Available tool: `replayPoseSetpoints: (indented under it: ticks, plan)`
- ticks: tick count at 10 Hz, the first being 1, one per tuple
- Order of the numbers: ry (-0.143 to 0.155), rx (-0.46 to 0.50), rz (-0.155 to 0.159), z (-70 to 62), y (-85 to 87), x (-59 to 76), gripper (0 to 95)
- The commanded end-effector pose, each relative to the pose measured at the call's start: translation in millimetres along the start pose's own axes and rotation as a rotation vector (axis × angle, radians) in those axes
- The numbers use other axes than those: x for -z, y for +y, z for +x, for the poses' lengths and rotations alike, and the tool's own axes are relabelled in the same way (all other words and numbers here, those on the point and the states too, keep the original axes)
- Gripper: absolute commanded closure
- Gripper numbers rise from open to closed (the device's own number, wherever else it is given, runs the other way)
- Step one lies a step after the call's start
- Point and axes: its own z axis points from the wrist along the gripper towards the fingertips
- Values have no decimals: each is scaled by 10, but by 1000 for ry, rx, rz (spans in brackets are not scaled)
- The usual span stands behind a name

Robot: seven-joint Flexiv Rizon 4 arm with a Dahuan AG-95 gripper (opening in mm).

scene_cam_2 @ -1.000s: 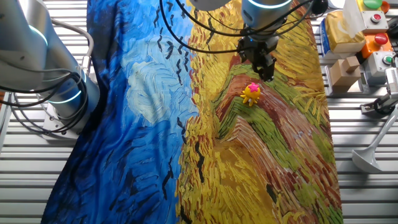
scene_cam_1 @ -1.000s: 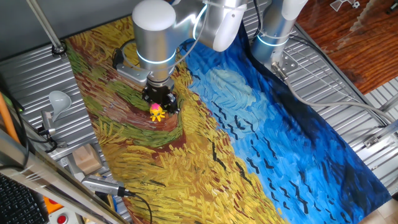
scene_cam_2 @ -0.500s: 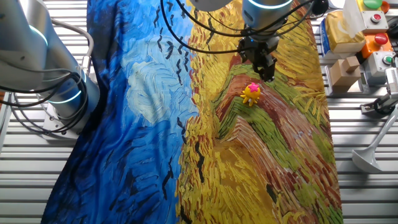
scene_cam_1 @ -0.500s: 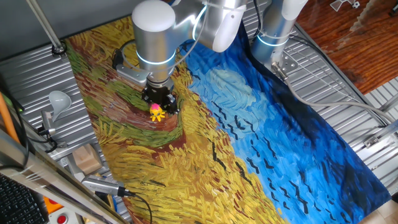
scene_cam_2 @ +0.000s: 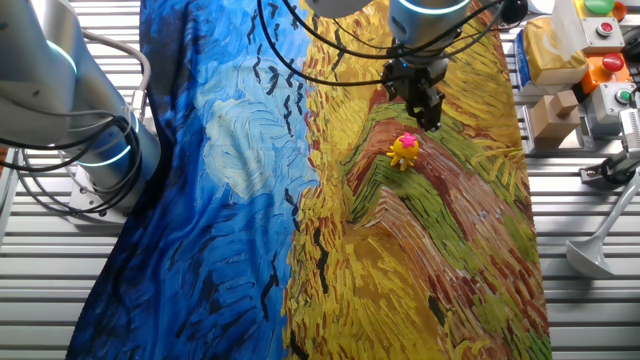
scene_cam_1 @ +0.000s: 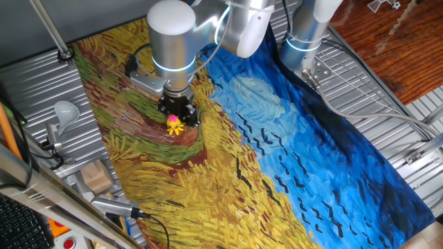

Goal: Grasp the moving object

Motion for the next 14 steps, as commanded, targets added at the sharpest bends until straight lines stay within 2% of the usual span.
replayPoseSetpoints:
  ticks: [1,4,6,8,12,14]
  plan:
    - [70,-115,-83,-96,182,412,950]
    - [63,-141,-87,-146,239,412,950]
    - [72,-136,-80,-129,224,442,950]
    - [70,-111,-83,-95,131,444,950]
    - [82,-40,-94,-35,-258,387,950]
    - [86,-75,-95,-17,-266,361,950]
